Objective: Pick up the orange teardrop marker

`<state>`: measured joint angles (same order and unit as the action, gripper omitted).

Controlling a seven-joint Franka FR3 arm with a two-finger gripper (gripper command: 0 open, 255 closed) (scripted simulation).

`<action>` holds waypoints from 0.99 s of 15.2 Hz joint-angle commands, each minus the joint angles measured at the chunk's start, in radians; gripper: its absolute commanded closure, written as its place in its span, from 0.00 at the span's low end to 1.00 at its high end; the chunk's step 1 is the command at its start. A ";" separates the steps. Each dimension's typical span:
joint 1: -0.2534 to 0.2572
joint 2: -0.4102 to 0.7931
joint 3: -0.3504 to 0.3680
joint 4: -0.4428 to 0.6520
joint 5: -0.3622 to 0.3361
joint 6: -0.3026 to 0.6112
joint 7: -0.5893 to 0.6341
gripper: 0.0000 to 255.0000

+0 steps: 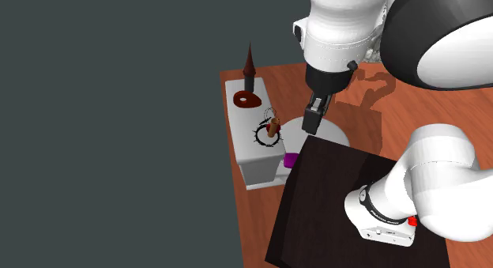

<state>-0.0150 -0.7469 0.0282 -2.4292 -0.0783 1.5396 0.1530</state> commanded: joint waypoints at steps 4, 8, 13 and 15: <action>-0.013 0.035 -0.059 -0.037 -0.043 0.088 -0.081 0.00; -0.031 0.109 -0.138 -0.064 -0.093 0.210 -0.186 0.00; -0.046 0.239 -0.234 -0.061 -0.135 0.366 -0.315 0.00; -0.049 0.302 -0.271 -0.049 -0.143 0.427 -0.368 0.00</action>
<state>-0.0626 -0.4756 -0.2249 -2.4868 -0.2172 1.9378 -0.1866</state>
